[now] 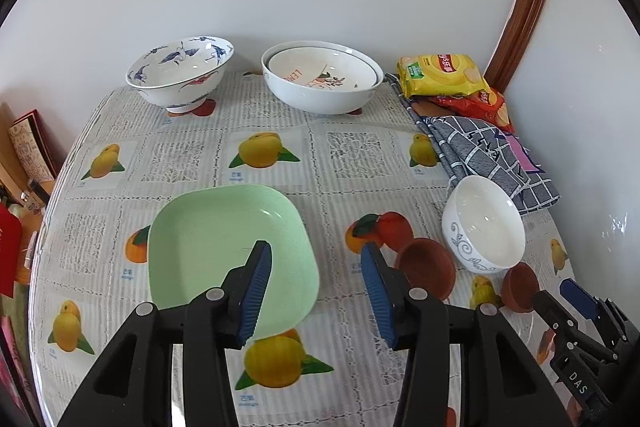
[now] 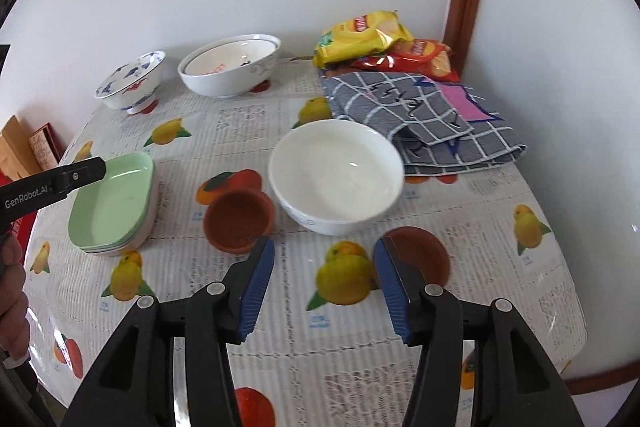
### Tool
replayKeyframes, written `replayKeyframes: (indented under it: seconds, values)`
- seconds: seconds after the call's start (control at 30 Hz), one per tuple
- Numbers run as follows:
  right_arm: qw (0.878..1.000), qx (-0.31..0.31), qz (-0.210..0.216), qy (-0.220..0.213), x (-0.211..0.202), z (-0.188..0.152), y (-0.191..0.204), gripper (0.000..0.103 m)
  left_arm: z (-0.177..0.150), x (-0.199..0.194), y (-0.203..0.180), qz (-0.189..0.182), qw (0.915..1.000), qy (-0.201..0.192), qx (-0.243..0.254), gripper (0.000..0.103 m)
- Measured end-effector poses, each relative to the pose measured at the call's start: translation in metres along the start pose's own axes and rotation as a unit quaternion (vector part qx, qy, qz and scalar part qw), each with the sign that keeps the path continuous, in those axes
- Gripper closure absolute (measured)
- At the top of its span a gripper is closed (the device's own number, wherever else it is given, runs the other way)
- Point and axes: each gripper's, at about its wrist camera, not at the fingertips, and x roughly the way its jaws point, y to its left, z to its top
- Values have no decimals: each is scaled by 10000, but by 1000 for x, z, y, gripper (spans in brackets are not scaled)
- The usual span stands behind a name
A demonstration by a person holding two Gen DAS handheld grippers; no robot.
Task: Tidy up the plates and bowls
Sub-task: 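Open both tools and release the stacked plates, then grasp one brown clay dish with the right tool while the left tool grasps the other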
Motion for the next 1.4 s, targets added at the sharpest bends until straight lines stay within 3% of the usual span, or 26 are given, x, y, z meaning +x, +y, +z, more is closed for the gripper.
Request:
replayKeyframes:
  seconds: [0.17, 0.37, 0.8, 1.07, 1.4]
  values:
    - [9993, 282, -258, 6, 3, -11, -42, 43, -8, 5, -25, -55, 9999, 88, 42, 58]
    - [9983, 243, -523, 58, 12, -24, -68, 43, -21, 22, -45, -17, 9996, 271, 4, 58]
    - [9971, 542, -243, 474, 51, -34, -100, 44, -26, 65, -65, 134, 9981, 599, -100, 58]
    - [9956, 705, -128, 612, 77, -31, -105, 57, -25, 94, -70, 114, 9960, 881, -49, 58]
    - [9943, 804, 74, 703, 92, -28, -107, 65, -24, 114, -73, -29, 9945, 1044, -45, 60]
